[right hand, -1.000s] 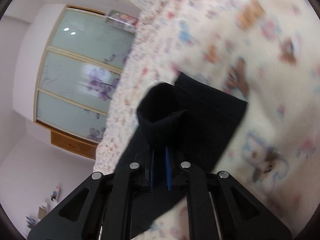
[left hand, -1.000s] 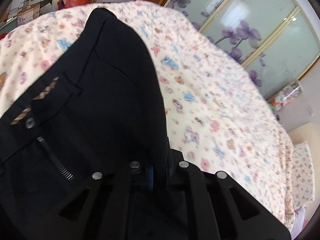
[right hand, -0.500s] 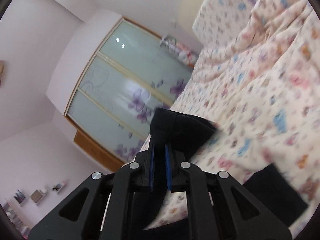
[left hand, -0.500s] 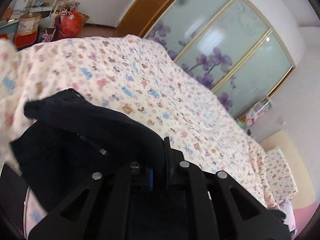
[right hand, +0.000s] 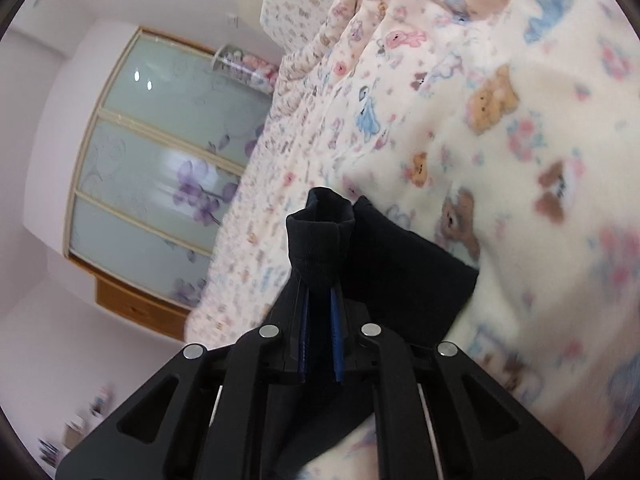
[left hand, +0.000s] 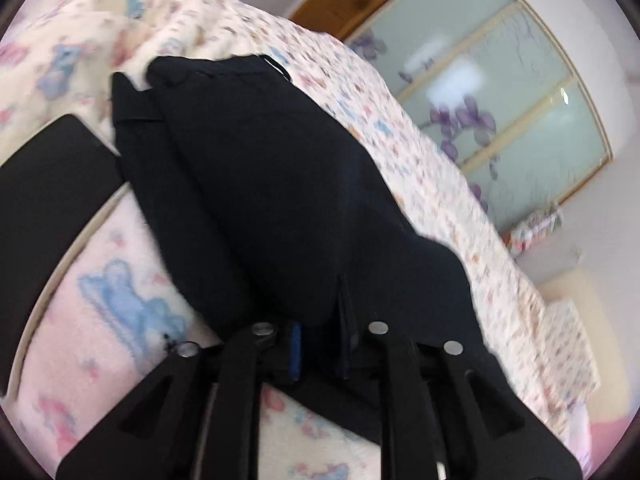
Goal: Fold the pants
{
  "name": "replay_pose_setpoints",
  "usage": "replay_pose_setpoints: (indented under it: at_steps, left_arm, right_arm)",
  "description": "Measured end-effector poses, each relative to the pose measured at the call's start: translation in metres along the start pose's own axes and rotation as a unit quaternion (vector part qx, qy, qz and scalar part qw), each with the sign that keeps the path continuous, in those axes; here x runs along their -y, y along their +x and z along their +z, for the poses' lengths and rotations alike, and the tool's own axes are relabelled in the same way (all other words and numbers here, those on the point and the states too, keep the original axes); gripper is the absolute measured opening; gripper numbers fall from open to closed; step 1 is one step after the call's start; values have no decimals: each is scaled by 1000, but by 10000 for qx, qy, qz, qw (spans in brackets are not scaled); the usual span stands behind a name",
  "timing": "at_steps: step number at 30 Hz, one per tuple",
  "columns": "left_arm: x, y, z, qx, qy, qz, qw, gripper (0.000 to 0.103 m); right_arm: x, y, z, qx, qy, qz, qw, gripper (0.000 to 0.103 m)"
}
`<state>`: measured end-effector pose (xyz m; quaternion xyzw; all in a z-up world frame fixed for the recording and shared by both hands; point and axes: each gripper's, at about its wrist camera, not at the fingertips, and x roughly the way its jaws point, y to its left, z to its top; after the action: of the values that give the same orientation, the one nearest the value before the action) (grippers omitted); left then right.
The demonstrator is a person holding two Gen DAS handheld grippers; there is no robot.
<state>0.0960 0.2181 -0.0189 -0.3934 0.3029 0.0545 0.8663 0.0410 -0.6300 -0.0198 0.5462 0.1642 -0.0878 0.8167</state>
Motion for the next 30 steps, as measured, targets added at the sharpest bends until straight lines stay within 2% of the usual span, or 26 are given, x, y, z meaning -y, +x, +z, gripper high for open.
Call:
replay_pose_setpoints:
  at_steps: [3, 6, 8, 10, 12, 14, 16, 18, 24, 26, 28, 30]
  left_arm:
    - [-7, -7, 1, 300, -380, -104, 9988, 32]
    - [-15, -7, 3, 339, -430, -222, 9983, 35]
    - [-20, -5, 5, 310, -515, -427, 9973, 36]
    - [-24, -3, 10, 234, -683, -718, 9948, 42]
    - [-27, -1, 14, 199, -843, -873, 9924, 42]
    - [-30, 2, 19, 124, -951, -962, 9907, 37]
    - [-31, 3, 19, 104, -980, -841, 9916, 8]
    - [-33, 0, 19, 116, -991, -778, 9920, 6]
    - [-17, -30, 3, 548, -544, -563, 9954, 6]
    - [-22, -24, 2, 429, -672, -406, 9960, 6]
    - [-35, -10, -1, 149, -982, -195, 9949, 9]
    - [-40, -6, -2, 124, -1118, -223, 9934, 10]
  right_arm:
    - [-5, -8, -3, 144, -50, 41, 9999, 10]
    - [0, -3, -4, 98, -86, -183, 9997, 10]
    - [4, -4, -6, 22, 2, -281, 9996, 10]
    - [11, -3, -6, -54, 119, -326, 9994, 10]
    - [13, -4, -8, -81, 122, -345, 9993, 10]
    - [13, -4, -9, -89, 63, -377, 9992, 10]
    - [13, -3, -10, -86, 20, -381, 9992, 10]
    - [11, -6, -10, -66, 6, -321, 9995, 10]
    - [-1, -15, -10, 100, -176, -96, 9997, 10]
    - [0, -13, -11, 83, -162, -225, 9996, 10]
    - [10, -8, -11, -37, 39, -466, 9989, 10]
    - [23, -4, -11, -168, 360, -493, 9980, 10]
